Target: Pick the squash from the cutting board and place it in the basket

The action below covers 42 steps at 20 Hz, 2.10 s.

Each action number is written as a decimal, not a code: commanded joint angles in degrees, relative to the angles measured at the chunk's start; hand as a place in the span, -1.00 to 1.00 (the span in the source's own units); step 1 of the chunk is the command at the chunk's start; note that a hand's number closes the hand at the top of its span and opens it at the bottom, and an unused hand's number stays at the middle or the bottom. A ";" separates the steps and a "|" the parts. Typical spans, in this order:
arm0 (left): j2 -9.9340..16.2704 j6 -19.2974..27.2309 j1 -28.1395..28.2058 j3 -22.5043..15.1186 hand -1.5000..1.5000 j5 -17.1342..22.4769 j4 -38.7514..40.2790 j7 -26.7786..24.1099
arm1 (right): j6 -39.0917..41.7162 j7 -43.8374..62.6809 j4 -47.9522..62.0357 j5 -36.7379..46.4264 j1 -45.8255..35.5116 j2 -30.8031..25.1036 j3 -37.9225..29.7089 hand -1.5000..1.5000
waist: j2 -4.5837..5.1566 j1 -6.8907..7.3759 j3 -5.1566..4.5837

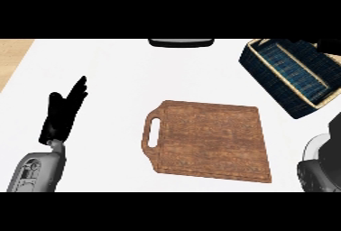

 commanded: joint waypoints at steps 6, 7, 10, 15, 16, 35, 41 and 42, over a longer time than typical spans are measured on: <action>-1.94 1.24 -0.05 -2.08 0.00 -1.50 -1.86 1.02 | 5.92 -8.45 16.49 13.06 -4.78 -18.69 7.09 1.00 | 0.79 1.53 -0.01; -0.58 0.26 -0.45 -0.62 0.00 -0.52 -1.03 0.47 | 8.06 -10.71 17.67 12.12 -2.96 -21.34 6.21 1.00 | 0.71 0.93 0.03; 0.53 -2.22 1.93 0.46 0.00 1.49 -0.94 -2.21 | 7.28 -17.84 25.34 14.00 -2.65 -26.33 6.00 1.00 | 0.73 1.32 0.03; -0.92 -0.26 1.45 -0.45 0.00 -0.11 -1.41 -1.53 | -1.27 -30.74 35.04 20.76 0.24 -31.62 8.37 1.00 | 0.78 1.43 0.07; -0.15 -1.32 2.43 -0.72 0.00 -0.16 -1.97 -2.03 | -1.64 -31.81 38.39 21.50 -1.09 -32.89 8.24 1.00 | 0.77 1.64 0.06; -1.26 -1.76 0.92 -0.71 0.00 -0.36 -0.19 -1.78 | -17.01 -60.74 71.48 26.77 -1.04 -32.61 8.33 1.00 | 0.84 2.13 0.10; -1.37 -1.08 -1.99 -0.65 0.00 -1.43 2.85 -2.06 | -16.43 -61.18 78.48 23.23 1.29 -32.73 3.55 -1.00 | 0.91 1.37 0.12; -1.29 -0.36 -0.75 -0.17 0.00 -1.73 3.04 -3.37 | -16.39 -63.36 80.08 22.54 1.15 -34.44 2.39 -1.00 | 1.08 1.82 0.14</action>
